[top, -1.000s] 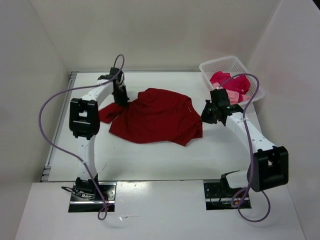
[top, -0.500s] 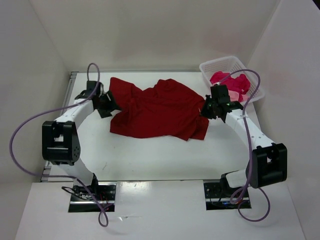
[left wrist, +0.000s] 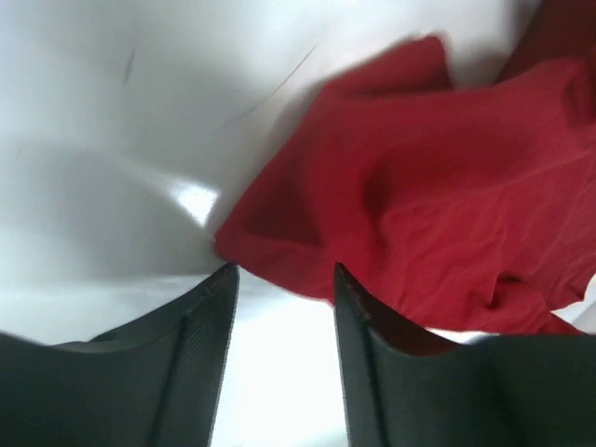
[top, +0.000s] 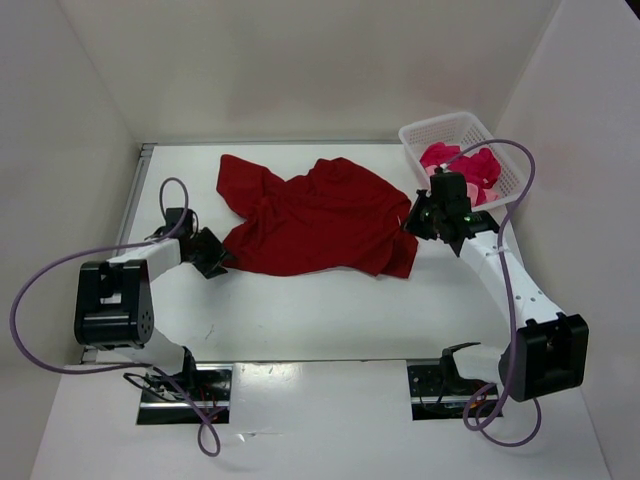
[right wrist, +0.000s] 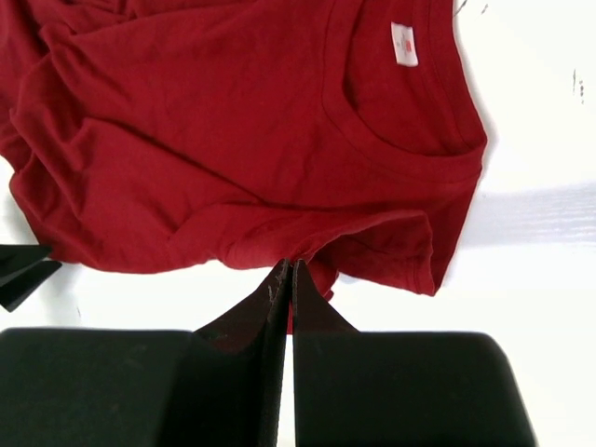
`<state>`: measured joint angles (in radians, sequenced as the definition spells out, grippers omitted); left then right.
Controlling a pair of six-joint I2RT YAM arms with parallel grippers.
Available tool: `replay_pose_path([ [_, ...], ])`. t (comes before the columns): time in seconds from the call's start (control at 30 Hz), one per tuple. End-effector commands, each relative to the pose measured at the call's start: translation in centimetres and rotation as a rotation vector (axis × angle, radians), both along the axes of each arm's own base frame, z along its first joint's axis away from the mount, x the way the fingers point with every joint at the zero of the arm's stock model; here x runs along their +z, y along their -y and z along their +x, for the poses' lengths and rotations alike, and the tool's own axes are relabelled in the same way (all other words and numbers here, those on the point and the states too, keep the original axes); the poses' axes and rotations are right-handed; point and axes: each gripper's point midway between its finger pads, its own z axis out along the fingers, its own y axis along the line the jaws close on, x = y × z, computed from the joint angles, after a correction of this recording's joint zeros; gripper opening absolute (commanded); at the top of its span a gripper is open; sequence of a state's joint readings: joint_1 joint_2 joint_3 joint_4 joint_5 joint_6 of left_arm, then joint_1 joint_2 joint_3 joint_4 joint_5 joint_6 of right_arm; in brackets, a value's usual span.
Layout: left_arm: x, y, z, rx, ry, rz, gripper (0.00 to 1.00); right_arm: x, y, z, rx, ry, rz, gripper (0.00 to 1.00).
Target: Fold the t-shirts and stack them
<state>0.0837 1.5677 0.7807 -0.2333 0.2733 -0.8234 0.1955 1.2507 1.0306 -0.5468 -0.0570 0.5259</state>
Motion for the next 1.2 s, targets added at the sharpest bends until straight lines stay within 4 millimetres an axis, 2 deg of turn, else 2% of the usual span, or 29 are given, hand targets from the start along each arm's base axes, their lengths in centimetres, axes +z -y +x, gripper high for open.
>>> replay_pose_path([
  [0.0,1.2,0.4,0.3,0.060,0.048,-0.044,0.57,0.6,0.2,-0.4,0.010,0.023,-0.003,0.05],
  [0.03,1.4,0.2,0.3,0.077,0.047,-0.040,0.63,0.6,0.1,-0.4,0.017,0.022,0.004,0.05],
  [0.17,3.4,-0.5,-0.1,0.112,0.093,0.000,0.68,0.9,0.1,-0.7,0.017,0.033,0.006,0.05],
  [0.23,2.8,-0.5,-1.2,0.137,0.075,-0.005,0.68,0.9,0.0,-0.8,0.024,0.031,0.013,0.05],
  [0.27,3.0,-0.3,-0.8,0.159,0.101,-0.033,0.68,0.9,0.0,-0.8,0.024,0.031,0.013,0.05],
  [0.4,0.6,0.5,-1.1,0.181,0.040,-0.096,0.61,1.1,-0.4,-0.7,0.040,0.039,0.029,0.05],
  [0.43,-0.1,0.5,-1.1,0.182,0.023,-0.096,0.54,1.1,-0.4,-0.7,0.040,0.039,0.029,0.05],
  [0.47,-0.4,0.6,-1.5,0.190,0.010,-0.100,0.52,1.6,-0.5,-0.5,0.040,0.050,0.031,0.05],
  [0.6,0.0,0.6,-1.0,0.238,0.040,-0.110,0.48,1.7,-0.5,-0.4,0.043,0.059,0.034,0.05],
  [0.67,-0.4,1.3,-0.6,0.238,0.041,-0.115,0.48,1.3,-0.7,-0.3,0.043,0.048,0.046,0.05],
  [0.7,-0.3,1.6,0.4,0.246,0.046,-0.129,0.44,1.3,-0.7,-0.3,0.043,0.048,0.046,0.05],
  [0.77,-0.8,1.9,0.9,0.259,0.039,-0.121,0.34,1.3,-0.9,-0.4,0.050,0.047,0.052,0.05],
  [0.8,-0.3,2.0,1.6,0.278,0.066,-0.138,0.28,1.3,-0.9,-0.4,0.050,0.047,0.052,0.05],
  [0.83,-0.5,1.4,1.8,0.308,0.069,-0.112,0.17,1.3,-0.9,-0.4,0.050,0.047,0.052,0.05],
  [0.9,1.6,0.3,3.4,0.329,0.135,-0.065,0.03,1.4,-0.9,-0.2,0.050,0.056,0.053,0.05],
  [0.93,3.0,0.1,4.2,0.325,0.167,-0.051,0.00,1.4,-0.9,-0.2,0.057,0.058,0.046,0.05],
  [0.97,7.1,-0.2,5.9,0.298,0.254,-0.029,0.00,1.4,-0.9,-0.2,0.057,0.058,0.046,0.05],
  [1.0,9.5,-0.8,6.8,0.301,0.309,0.003,0.00,1.6,-0.9,0.0,0.057,0.060,0.046,0.05],
  [1.03,14.8,-1.5,7.6,0.303,0.410,0.017,0.00,1.6,-0.9,0.0,0.065,0.062,0.038,0.05],
  [1.07,17.4,-1.7,7.7,0.267,0.463,0.047,0.00,2.1,-0.9,0.2,0.065,0.074,0.040,0.05],
  [1.1,20.7,-2.6,7.5,0.280,0.528,0.082,0.00,2.5,-0.9,0.3,0.071,0.083,0.035,0.05],
  [1.13,22.2,-2.9,6.7,0.268,0.522,0.112,0.00,2.8,-0.9,0.3,0.071,0.084,0.035,0.05],
  [1.17,27.0,-3.2,6.9,0.238,0.617,0.158,0.00,3.7,-1.0,0.6,0.071,0.105,0.038,0.05],
])
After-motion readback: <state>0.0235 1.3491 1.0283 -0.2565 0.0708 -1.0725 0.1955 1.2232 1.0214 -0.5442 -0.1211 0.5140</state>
